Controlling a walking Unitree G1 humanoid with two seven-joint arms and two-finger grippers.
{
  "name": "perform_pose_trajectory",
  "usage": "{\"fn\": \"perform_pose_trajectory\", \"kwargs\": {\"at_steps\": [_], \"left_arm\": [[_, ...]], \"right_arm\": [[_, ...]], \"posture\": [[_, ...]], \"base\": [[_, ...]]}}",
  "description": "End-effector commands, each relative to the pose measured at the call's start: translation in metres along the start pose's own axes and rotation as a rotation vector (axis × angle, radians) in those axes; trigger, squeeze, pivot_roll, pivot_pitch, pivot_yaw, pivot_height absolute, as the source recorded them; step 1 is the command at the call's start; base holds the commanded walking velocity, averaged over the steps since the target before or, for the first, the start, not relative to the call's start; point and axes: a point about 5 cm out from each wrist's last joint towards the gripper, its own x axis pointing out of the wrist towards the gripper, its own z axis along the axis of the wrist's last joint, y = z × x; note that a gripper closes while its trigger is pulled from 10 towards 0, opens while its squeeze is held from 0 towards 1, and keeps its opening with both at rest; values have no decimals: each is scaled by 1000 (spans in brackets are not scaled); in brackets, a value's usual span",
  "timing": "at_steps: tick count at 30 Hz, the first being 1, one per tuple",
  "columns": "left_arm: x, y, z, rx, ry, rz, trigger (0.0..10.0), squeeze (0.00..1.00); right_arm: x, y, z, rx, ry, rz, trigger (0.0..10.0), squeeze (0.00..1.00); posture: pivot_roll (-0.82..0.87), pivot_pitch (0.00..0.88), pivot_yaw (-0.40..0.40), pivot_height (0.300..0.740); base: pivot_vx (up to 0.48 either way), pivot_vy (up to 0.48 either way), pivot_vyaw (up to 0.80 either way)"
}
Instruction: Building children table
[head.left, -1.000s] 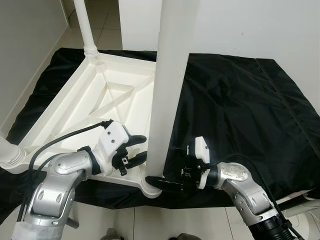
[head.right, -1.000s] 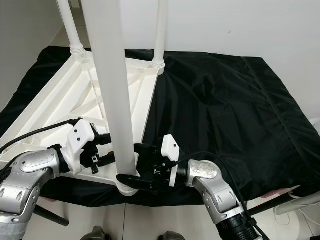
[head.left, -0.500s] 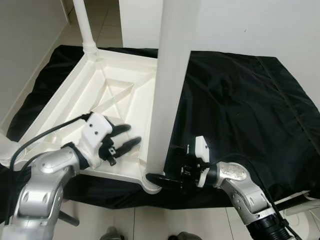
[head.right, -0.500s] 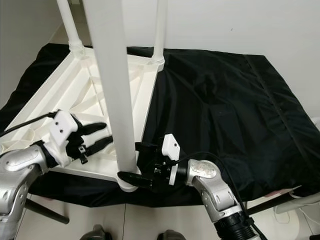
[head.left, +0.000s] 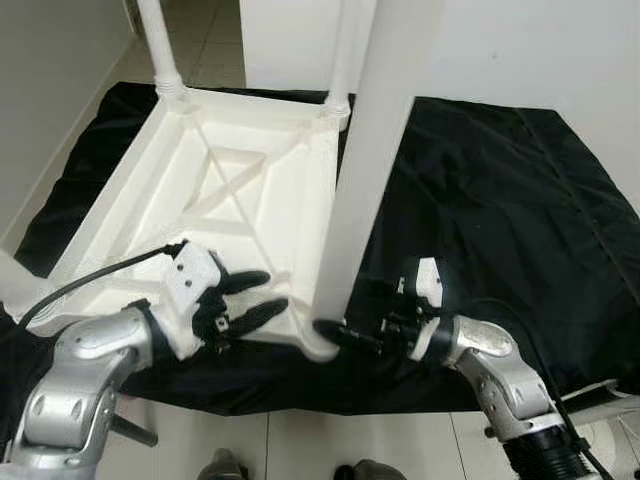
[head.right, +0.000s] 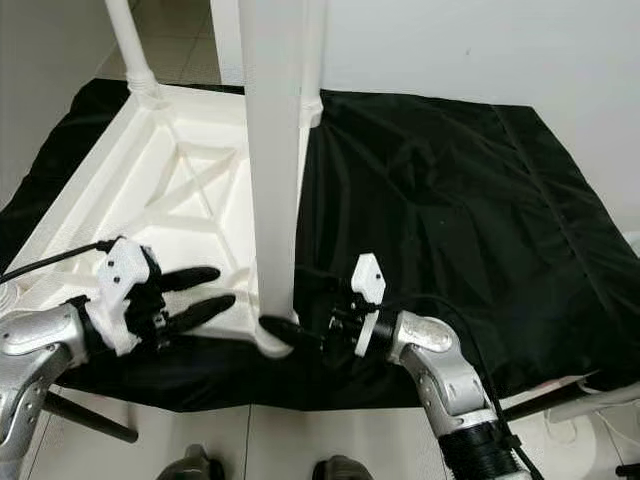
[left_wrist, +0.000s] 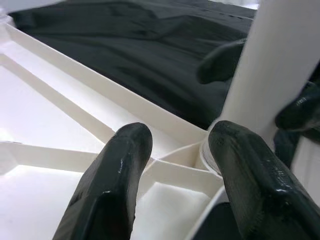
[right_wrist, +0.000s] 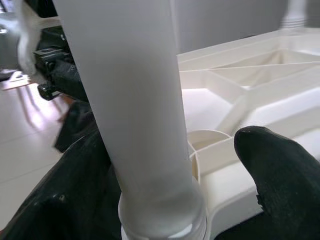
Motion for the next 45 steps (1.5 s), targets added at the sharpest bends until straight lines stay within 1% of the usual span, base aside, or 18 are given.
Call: {"fn": "perform_pose_trajectory", "kwargs": {"at_steps": [1,2,5,8,10,12,14,16,18,21,26,27,29,30,34,36,42,45], "left_arm": [[11,-10,-1,-30,-12,26,10000,0],[11,-10,-1,-30,-12,26,10000,0],[24,-23,0,-61,-40,27,10000,0],[31,-28,1,-74,-60,21,10000,0],[34,-29,2,-77,-68,22,10000,0],[42,-30,4,-76,-80,38,10000,0],[44,-30,4,-75,-82,43,10000,0],[61,-31,7,-94,-89,68,10000,0],[72,-33,10,-94,-108,82,10000,0],[82,-35,13,-88,-123,90,10000,0],[88,-38,13,-86,-118,82,10000,0],[99,-40,12,-80,-105,73,10000,0],[99,-40,12,-80,-105,73,10000,0],[103,-39,11,-85,-97,79,10000,0],[112,-36,11,-153,-98,91,10000,0],[114,-33,13,-160,-111,108,10000,0],[114,-25,19,-129,-151,162,10000,0],[112,-26,19,-99,-144,145,10000,0]], "right_arm": [[-11,-14,-2,-10,16,-126,10000,0],[-11,-14,-2,-10,16,-126,10000,0],[-20,-23,0,-17,13,-206,10000,0],[-25,-30,2,-36,12,-253,10000,0],[-27,-33,3,-43,13,-270,10000,0],[-34,-44,4,-55,15,-341,10000,0],[-37,-47,4,-59,15,-366,10000,0],[-44,-54,7,-73,16,-427,10000,0],[-49,-58,8,-80,17,-463,10000,0],[-55,-59,5,-93,52,-508,10000,0],[-59,-63,3,-67,68,-553,10000,0],[-65,-66,3,-71,77,-597,10000,0],[-65,-66,3,-71,77,-597,10000,0],[-66,-65,3,-67,74,-600,10000,0],[-62,-60,2,-78,70,-576,10000,0],[-59,-58,1,-87,70,-556,10000,0],[-48,-56,-7,-116,97,-492,10000,0],[-45,-59,-10,-119,109,-476,10000,0]], "posture": [[-3,77,-23,740],[-3,77,-23,740],[-11,75,-18,740],[-19,69,-14,740],[-19,69,-14,740],[-22,66,-12,740],[-22,66,-12,740],[-27,60,-16,740],[-28,59,-16,740],[-38,57,-21,740],[-50,55,-25,740],[-64,49,-31,740],[-64,49,-31,740],[-69,46,-32,740],[-82,39,-26,740],[-82,34,-22,740],[-74,36,-15,740],[-53,36,-18,740]], "base": [[0,0,0],[0,0,0],[0,0,0],[0,0,0],[0,0,0],[0,0,0],[0,0,0],[0,0,0],[0,0,0],[0,0,0],[0,0,0],[0,0,0],[0,0,0],[0,0,0],[0,0,0],[0,0,0],[0,0,0],[0,0,0]]}}
